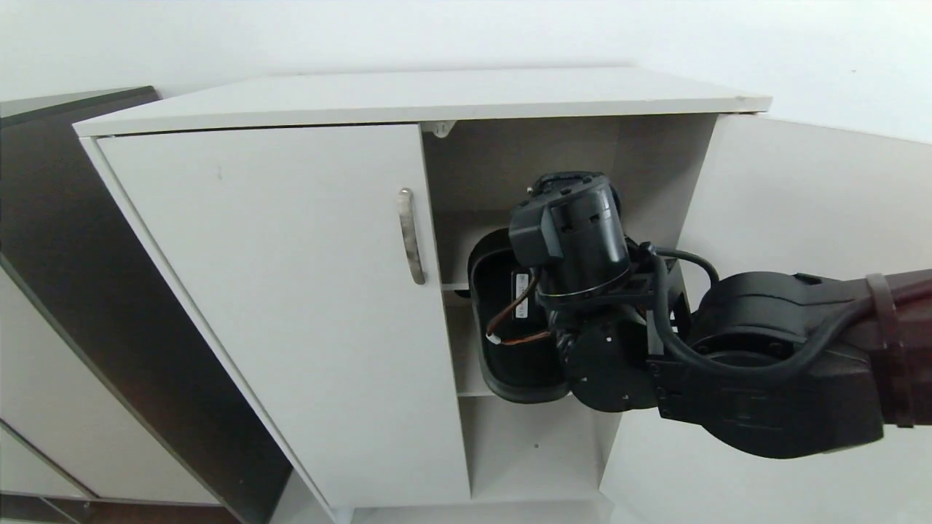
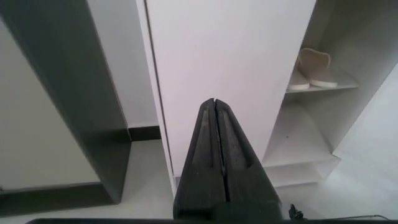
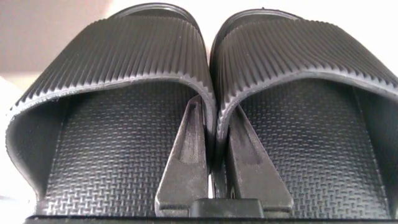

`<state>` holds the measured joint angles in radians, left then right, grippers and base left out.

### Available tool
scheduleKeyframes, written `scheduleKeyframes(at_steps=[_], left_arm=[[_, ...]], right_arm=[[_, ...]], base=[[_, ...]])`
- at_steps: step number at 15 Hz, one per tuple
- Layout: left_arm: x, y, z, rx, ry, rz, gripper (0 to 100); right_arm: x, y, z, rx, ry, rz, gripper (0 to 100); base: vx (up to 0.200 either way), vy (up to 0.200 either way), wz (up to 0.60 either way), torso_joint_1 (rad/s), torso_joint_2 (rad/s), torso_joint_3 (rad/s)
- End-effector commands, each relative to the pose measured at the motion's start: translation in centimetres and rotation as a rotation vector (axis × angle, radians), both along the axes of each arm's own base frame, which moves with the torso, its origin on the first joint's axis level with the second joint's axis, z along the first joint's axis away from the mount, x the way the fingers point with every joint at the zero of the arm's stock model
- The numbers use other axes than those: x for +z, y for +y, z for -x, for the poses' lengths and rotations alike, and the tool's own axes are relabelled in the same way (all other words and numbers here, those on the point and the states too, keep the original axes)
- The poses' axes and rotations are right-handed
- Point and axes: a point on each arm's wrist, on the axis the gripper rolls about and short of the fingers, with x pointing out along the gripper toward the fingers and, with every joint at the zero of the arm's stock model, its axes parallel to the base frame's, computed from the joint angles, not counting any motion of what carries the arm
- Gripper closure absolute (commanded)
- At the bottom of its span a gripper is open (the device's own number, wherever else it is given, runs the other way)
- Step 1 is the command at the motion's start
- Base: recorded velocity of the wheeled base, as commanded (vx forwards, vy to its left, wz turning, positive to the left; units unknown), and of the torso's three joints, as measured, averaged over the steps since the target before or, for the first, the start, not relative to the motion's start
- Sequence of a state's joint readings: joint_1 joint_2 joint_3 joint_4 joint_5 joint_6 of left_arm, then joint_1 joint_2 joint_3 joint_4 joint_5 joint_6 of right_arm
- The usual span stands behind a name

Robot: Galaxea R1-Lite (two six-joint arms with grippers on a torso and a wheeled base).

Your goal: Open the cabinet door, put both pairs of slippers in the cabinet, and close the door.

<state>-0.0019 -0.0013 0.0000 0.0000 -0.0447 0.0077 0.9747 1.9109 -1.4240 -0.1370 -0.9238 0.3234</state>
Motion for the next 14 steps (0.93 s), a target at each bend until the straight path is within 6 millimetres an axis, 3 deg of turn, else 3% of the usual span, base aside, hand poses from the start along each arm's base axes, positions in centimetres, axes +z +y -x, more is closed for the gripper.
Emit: scheduleKeyframes(at_steps=[1,5,11,14], left_arm=[[0.0,0.0,0.0,0.001,0.001,0.000,100],[0.0,0.0,0.0,0.001,0.001,0.000,100],[0.0,0.0,0.0,0.001,0.001,0.000,100],[0.0,0.0,0.0,0.001,0.001,0.000,100]], right_arm=[[-0.3,0.0,-0.1,0.006,-0.015,0.016,100],[-1.2,0.0,-0.2,0.031,-0.030,0.026,100],[-0.1,0.1,-0.6,0.079,-0.041,0.002,100],[-0.5,0.3,-3.0,0.042,-0.047,0.020,100]], base=[[0.200,0.000,0.00,-0.002,0.00,0.007],[0.200,0.000,0.00,0.002,0.00,0.004],[0.000,0.000,0.00,0.000,0.00,0.000],[0.000,0.000,0.00,0.000,0.00,0.000]])
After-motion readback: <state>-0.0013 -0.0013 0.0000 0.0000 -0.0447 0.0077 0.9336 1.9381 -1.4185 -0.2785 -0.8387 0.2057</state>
